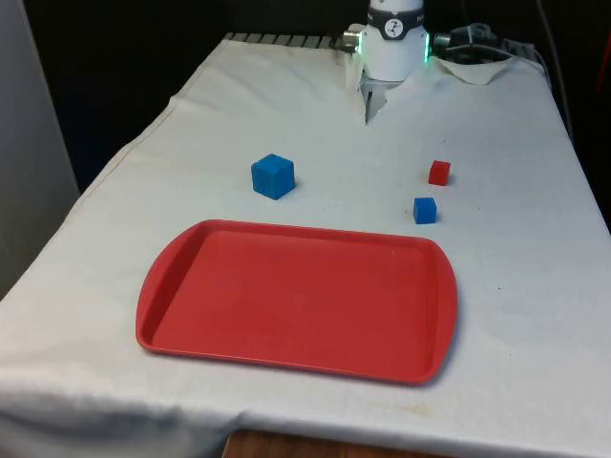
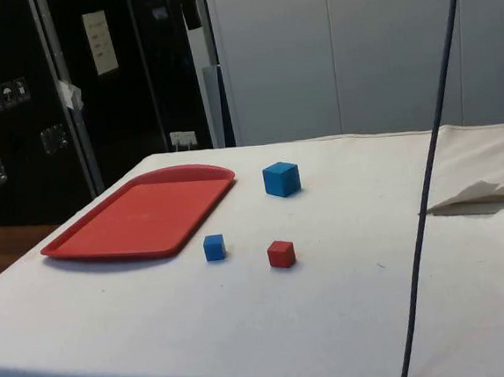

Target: Pick up the largest block and place it onto the tray.

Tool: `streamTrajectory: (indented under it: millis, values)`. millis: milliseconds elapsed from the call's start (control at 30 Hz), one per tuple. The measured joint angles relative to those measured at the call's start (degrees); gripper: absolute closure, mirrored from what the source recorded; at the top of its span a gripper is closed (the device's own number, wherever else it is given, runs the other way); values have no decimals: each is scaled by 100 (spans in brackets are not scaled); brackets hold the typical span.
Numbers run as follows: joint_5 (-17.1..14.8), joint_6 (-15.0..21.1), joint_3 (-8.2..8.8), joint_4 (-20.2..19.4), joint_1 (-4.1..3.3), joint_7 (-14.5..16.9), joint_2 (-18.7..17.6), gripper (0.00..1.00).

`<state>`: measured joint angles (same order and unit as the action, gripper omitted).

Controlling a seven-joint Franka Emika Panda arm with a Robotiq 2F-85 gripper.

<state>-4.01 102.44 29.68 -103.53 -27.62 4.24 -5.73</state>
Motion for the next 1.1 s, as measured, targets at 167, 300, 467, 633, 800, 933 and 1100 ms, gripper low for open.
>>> streamTrajectory:
  millis: [167,300,467,633,800,933,1100]
  values:
    - [17,120,0,-17,11,-6,-97,0]
    - [80,269,-6,-69,11,-34,-143,0]
    - [126,550,-6,-218,11,-74,-155,0]
    - [160,791,0,-372,34,-80,-160,0]
    - [206,1083,29,-607,86,-63,-160,0]
    - [218,1226,52,-739,115,-23,-160,0]
    - [218,1558,109,-1043,178,97,-160,0]
